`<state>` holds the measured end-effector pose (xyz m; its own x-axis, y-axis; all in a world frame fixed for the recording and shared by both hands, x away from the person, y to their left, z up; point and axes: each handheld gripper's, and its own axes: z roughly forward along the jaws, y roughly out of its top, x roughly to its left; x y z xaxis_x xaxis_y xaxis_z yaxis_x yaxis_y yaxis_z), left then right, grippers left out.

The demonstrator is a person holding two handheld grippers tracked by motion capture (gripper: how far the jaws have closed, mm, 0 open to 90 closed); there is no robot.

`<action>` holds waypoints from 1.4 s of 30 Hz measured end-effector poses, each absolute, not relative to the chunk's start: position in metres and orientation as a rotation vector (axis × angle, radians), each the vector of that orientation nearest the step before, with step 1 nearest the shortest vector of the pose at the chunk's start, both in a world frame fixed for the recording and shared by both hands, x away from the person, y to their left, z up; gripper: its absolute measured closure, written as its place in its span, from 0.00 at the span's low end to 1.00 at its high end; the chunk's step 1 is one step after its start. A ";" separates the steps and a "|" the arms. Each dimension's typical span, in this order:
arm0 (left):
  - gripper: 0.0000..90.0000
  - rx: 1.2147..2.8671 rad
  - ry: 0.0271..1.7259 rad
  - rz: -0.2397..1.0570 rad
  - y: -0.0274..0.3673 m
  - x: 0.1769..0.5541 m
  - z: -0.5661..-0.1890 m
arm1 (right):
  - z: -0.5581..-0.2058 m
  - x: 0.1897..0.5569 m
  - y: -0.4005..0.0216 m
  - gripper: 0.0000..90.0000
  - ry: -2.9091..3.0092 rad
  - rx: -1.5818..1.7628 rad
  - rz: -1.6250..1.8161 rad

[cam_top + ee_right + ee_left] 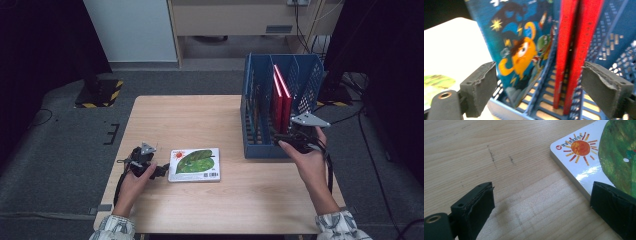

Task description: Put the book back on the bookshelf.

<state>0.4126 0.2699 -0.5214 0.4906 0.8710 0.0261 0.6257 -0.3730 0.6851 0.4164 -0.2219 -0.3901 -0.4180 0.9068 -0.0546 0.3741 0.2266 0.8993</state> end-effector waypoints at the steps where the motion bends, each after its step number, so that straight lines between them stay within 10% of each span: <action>1: 0.06 2.124 1.227 0.518 0.270 0.413 -0.521 | -0.391 0.414 -0.220 0.14 1.921 1.166 1.157; 42: 0.06 2.144 1.127 0.489 0.244 0.409 -0.518 | -0.453 0.364 -0.104 0.19 2.297 0.859 1.169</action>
